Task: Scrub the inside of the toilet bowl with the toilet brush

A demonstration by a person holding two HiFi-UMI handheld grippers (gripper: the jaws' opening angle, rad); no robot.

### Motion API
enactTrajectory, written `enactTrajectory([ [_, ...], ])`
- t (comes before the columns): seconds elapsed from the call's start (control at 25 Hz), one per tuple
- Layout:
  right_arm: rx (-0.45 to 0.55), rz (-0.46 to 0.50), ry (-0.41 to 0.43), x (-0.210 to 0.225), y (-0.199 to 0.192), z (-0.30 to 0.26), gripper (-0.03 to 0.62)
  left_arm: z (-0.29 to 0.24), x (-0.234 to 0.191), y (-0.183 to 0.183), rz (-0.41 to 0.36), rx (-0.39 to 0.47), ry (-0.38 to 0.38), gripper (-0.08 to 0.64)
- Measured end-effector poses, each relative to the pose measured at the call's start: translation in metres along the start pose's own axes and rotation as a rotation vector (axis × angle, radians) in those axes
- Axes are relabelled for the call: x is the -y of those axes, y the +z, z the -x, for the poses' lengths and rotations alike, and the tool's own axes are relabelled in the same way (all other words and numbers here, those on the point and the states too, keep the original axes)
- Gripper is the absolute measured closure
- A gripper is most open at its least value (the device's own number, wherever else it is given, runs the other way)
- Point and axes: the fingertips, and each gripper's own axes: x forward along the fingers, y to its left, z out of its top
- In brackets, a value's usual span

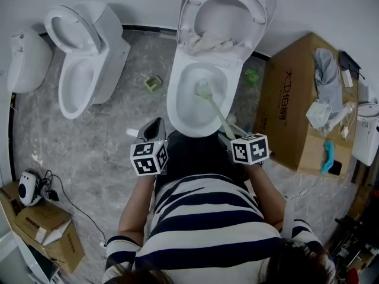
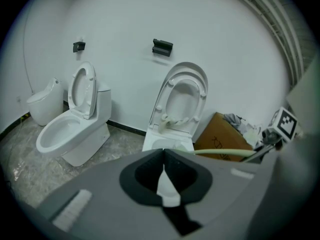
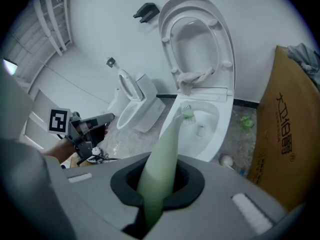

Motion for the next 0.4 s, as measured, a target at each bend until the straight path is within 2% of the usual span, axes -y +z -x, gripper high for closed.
enactTrajectory([
  [0.4,-0.008,-0.025,-0.006,-0.004,0.002,-0.016,0.58,-0.007,-0.012,-0.003,-0.008,-0.016,-0.011,0.56],
])
